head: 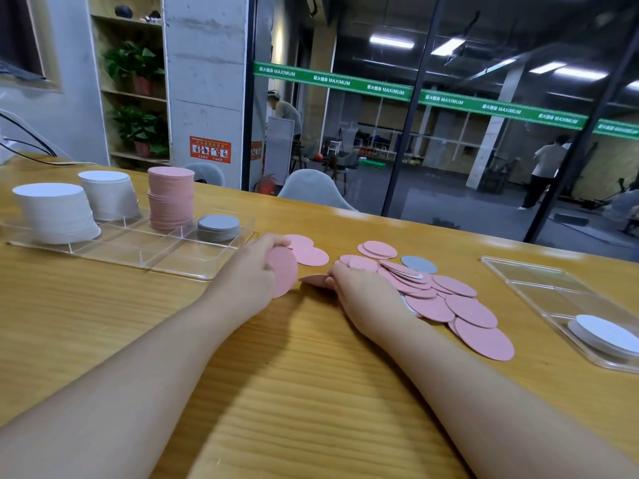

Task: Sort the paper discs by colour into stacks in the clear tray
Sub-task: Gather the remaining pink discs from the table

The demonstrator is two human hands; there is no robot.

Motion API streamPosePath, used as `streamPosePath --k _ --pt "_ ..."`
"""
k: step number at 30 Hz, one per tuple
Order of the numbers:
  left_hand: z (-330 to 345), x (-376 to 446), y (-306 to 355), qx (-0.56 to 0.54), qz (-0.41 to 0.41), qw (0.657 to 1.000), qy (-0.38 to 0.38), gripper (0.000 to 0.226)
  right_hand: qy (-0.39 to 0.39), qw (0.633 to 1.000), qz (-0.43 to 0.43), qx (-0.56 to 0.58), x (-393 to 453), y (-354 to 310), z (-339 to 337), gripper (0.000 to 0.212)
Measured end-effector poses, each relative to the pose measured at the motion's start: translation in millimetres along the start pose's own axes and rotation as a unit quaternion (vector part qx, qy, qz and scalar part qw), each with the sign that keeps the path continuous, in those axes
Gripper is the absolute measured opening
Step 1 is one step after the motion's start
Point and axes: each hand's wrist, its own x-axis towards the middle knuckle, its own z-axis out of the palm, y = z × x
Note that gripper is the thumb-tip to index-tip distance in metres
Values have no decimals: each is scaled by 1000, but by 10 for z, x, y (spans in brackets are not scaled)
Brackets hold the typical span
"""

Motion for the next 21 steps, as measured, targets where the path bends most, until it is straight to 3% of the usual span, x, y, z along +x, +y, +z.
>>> streamPosePath --k 4,9,13,17,21 --pt "-21 -20 29 -16 -18 1000 2 59 22 989 3 149 -88 127 24 10" --pt "-2 -50 87 -60 15 997 -40 47 140 964 -23 225 -61 121 52 14" --pt "38 -82 108 -100 66 988 -95 23 140 949 -2 282 -94 41 -2 12" --pt "65 -89 87 -36 89 989 -116 37 135 936 7 326 -114 31 -27 7" --pt "47 -130 152 -27 88 987 -133 47 74 958 21 278 -101 137 -80 8"
